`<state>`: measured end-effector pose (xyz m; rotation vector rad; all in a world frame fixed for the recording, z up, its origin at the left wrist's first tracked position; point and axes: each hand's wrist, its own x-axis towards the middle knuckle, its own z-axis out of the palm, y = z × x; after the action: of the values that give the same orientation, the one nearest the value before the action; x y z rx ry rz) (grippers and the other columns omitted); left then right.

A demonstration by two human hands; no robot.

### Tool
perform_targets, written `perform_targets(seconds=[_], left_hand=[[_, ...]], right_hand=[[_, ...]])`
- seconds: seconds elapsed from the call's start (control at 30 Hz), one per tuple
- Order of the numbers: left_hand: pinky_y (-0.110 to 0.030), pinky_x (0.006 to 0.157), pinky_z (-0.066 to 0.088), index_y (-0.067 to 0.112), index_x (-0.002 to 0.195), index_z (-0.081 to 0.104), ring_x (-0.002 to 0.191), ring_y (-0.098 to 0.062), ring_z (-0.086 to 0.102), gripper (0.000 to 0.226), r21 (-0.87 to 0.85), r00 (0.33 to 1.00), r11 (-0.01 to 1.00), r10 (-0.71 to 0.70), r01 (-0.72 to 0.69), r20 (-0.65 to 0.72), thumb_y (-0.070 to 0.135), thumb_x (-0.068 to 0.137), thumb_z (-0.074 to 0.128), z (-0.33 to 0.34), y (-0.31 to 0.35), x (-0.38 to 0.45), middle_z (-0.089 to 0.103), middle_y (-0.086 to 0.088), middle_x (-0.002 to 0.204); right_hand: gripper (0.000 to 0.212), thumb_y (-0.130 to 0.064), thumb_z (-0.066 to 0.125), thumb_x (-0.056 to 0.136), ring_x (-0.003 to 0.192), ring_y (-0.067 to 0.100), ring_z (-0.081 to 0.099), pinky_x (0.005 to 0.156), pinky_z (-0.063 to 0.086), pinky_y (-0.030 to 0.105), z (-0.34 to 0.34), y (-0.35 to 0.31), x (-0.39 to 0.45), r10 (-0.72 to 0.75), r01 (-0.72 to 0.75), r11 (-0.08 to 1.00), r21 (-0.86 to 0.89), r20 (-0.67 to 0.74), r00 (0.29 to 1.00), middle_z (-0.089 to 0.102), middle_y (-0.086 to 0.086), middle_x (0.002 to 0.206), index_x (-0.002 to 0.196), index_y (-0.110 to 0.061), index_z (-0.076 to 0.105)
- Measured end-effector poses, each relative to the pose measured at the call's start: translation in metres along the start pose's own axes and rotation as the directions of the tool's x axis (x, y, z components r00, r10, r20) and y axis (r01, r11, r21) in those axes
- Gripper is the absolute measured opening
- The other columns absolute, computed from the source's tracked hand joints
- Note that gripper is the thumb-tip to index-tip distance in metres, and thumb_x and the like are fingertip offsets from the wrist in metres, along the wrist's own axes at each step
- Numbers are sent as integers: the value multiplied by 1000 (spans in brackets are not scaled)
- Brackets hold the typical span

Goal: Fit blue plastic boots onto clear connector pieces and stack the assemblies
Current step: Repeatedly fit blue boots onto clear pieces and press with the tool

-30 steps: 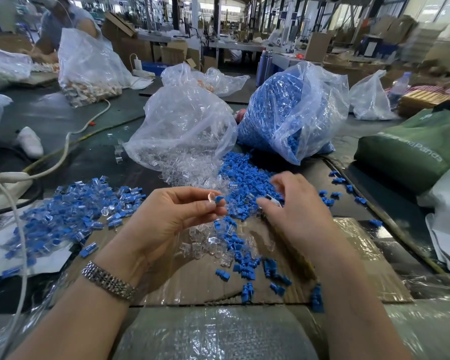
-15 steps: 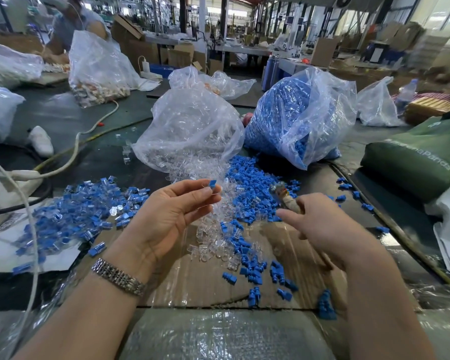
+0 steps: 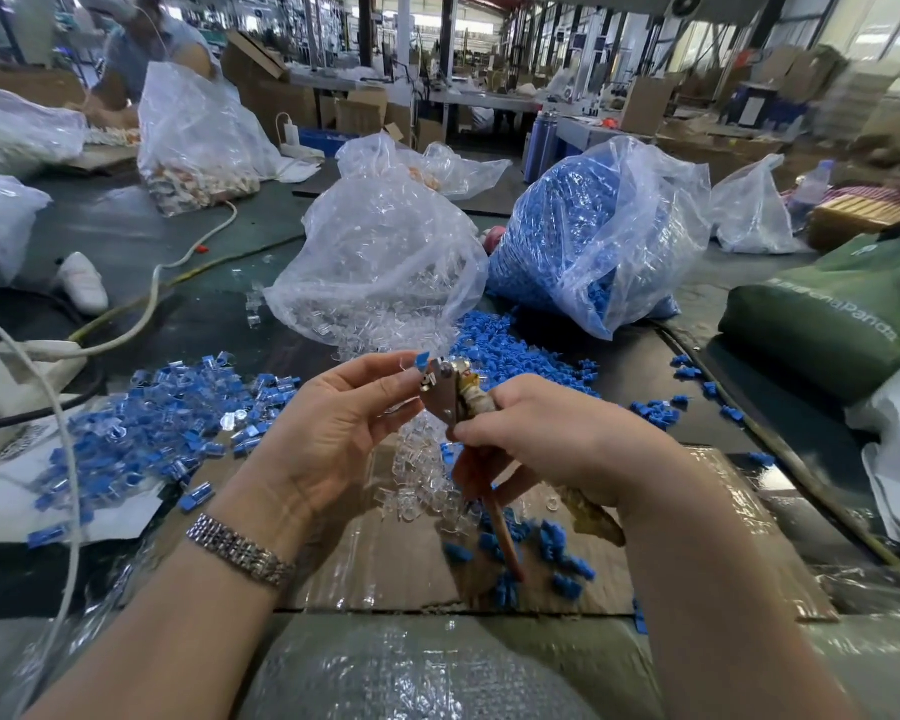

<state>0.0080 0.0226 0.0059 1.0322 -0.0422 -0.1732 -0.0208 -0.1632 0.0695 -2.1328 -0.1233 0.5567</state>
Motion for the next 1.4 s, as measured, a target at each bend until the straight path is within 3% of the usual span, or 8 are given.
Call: perform_targets(seconds=[0.3, 0.5, 0.77, 0.87, 1.0, 1.07, 1.17, 1.4], left_hand=[[-43, 101, 52, 9, 95, 81, 99, -30, 70, 26, 125, 996, 989, 78, -72, -39, 12, 69, 82, 0, -1, -2, 76, -18, 105], [-37, 89, 57, 17, 99, 82, 92, -22, 72, 36, 256, 987, 957, 153, -137, -44, 28, 64, 83, 2, 3, -9, 78, -12, 103], [-30, 87, 58, 14, 95, 80, 99, -22, 74, 22, 353, 966, 912, 250, -210, -70, 18, 74, 80, -5, 10, -9, 78, -8, 101], [-23, 70, 54, 24, 87, 72, 85, -16, 70, 17, 724, 860, 680, 436, -120, -267, 8, 84, 78, -21, 17, -8, 75, -3, 90], [-49, 97, 42, 25, 89, 65, 110, -36, 51, 19, 960, 726, 161, 629, 229, -279, 7, 82, 65, -30, 21, -10, 55, -11, 109], [-48, 97, 44, 23, 90, 67, 109, -34, 52, 19, 983, 799, 85, 572, 164, -183, 6, 81, 66, -24, 20, -10, 55, -10, 109], [-17, 67, 48, 24, 88, 70, 81, -6, 63, 19, 977, 973, 214, 228, -9, -41, 6, 84, 69, -16, 18, -14, 65, 2, 93], [-10, 62, 48, 26, 89, 72, 70, -1, 65, 14, 966, 991, 241, -64, -95, 113, 23, 82, 83, -15, 19, -16, 73, 5, 81]], right_hand=[[31, -26, 52, 105, 71, 27, 76, 79, 63, 48, 15, -6, 3, -42, 37, 997, -70, -76, 996, 77, 17, 83, 87, -3, 61], [50, -48, 49, 104, 54, 26, 56, 65, 57, 53, 27, -3, 7, -148, 129, 985, -118, -174, 974, 55, 13, 63, 75, -8, 54], [55, -56, 52, 100, 62, 19, 67, 76, 60, 43, 10, 0, 1, -75, 52, 987, -151, -149, 986, 70, 5, 72, 90, -3, 63], [41, -52, 59, 97, 65, 19, 59, 70, 53, 41, -16, 10, -2, -71, -11, 968, -250, -317, 946, 64, 3, 74, 79, -15, 57], [38, -46, 65, 94, 62, 18, 52, 55, 35, 32, -41, 42, 2, 3, -255, 867, -428, -508, 861, 56, 1, 71, 76, -15, 51], [35, -43, 67, 91, 69, 22, 58, 61, 44, 33, -43, 58, 6, 75, -360, 820, -445, -541, 838, 59, 3, 73, 77, -13, 55], [31, -43, 68, 88, 81, 28, 63, 81, 54, 42, -39, 70, 9, 136, -425, 791, -440, -550, 824, 63, 5, 79, 80, -15, 59], [51, -59, 68, 88, 109, 32, 55, 97, 51, 49, -28, 74, 15, 190, -485, 732, -479, -539, 820, 52, 13, 117, 106, -11, 60]])
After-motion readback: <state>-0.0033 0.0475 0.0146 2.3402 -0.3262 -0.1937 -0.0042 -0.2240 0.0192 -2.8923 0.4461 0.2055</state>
